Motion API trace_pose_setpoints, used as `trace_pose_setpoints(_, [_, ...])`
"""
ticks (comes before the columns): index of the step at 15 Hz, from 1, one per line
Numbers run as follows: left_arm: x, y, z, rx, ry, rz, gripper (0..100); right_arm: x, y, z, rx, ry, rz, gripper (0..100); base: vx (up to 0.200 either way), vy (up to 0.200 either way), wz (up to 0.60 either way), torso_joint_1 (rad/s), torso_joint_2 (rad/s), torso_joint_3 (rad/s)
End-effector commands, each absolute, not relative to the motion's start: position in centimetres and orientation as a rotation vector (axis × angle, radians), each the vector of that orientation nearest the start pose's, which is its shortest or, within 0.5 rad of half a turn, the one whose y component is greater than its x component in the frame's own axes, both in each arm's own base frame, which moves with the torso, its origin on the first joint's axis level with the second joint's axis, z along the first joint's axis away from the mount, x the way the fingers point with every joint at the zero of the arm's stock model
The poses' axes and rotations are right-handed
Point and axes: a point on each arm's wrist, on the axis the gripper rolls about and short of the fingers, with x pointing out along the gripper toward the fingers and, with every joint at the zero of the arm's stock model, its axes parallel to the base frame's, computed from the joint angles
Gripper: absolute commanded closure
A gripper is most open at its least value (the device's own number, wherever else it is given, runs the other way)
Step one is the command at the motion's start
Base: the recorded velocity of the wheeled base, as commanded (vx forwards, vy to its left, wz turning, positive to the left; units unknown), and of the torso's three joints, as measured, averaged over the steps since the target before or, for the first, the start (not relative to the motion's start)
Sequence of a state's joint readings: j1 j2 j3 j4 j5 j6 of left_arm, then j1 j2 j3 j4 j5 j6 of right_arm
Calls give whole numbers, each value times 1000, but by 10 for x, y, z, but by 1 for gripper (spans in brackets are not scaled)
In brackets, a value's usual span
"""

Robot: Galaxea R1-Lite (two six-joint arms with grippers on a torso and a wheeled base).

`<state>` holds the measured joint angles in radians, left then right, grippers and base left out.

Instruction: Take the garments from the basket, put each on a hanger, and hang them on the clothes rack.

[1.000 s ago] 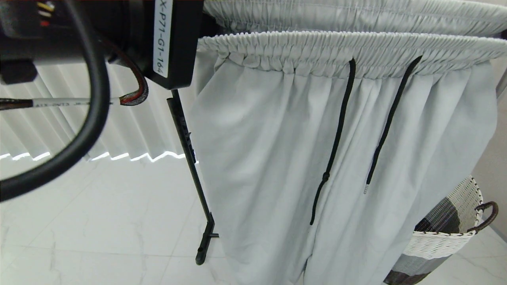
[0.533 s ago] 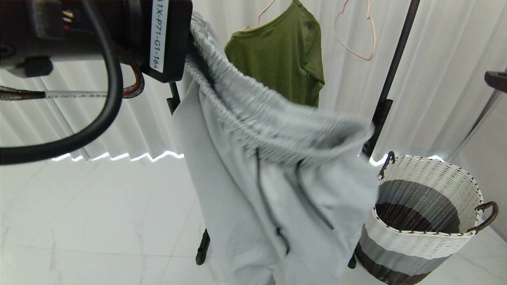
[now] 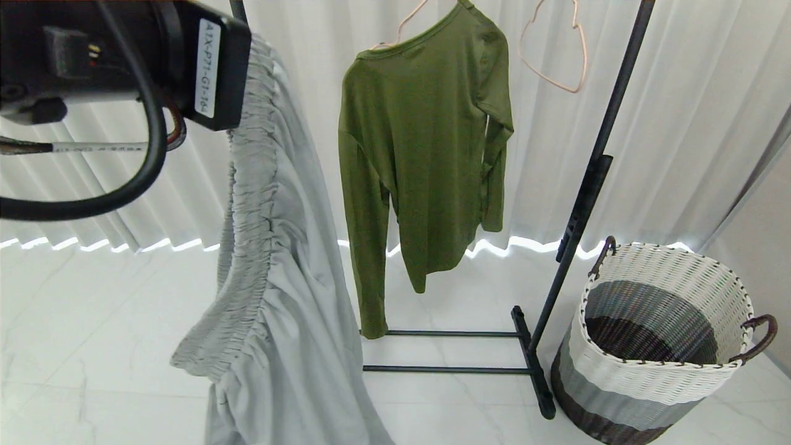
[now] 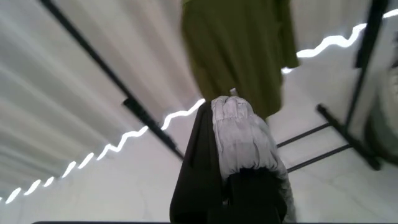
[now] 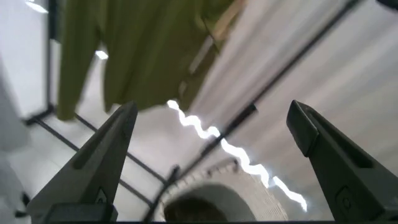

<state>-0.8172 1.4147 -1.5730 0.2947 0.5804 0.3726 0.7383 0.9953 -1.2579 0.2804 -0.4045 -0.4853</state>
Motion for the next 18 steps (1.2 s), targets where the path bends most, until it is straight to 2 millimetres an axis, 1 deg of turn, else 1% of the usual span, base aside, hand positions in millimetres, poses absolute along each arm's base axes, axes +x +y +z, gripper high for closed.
trace_pose_setpoints(1, [146, -125, 383, 461, 64, -209, 100, 88, 23, 353, -582, 162, -18, 0, 0, 0, 0, 0, 0, 0])
trace_pose_setpoints(3, [137, -116, 377, 474, 71, -211, 100, 93, 12, 338, -601, 243, -131, 0, 0, 0, 0, 0, 0, 0])
trace_pose_setpoints(5, [130, -109, 375, 514, 63, -212, 100, 92, 7, 326, -607, 292, -171, 0, 0, 0, 0, 0, 0, 0])
trace_pose_setpoints(6, [128, -108, 376, 523, 59, -212, 100, 91, 6, 324, -606, 300, -177, 0, 0, 0, 0, 0, 0, 0])
trace_pose_setpoints(16, [128, -107, 372, 530, 69, -214, 100, 91, 6, 325, -555, 294, -188, 0, 0, 0, 0, 0, 0, 0])
trace_pose_setpoints(18, [128, -107, 372, 530, 69, -215, 100, 91, 5, 325, -553, 292, -188, 0, 0, 0, 0, 22, -178, -132])
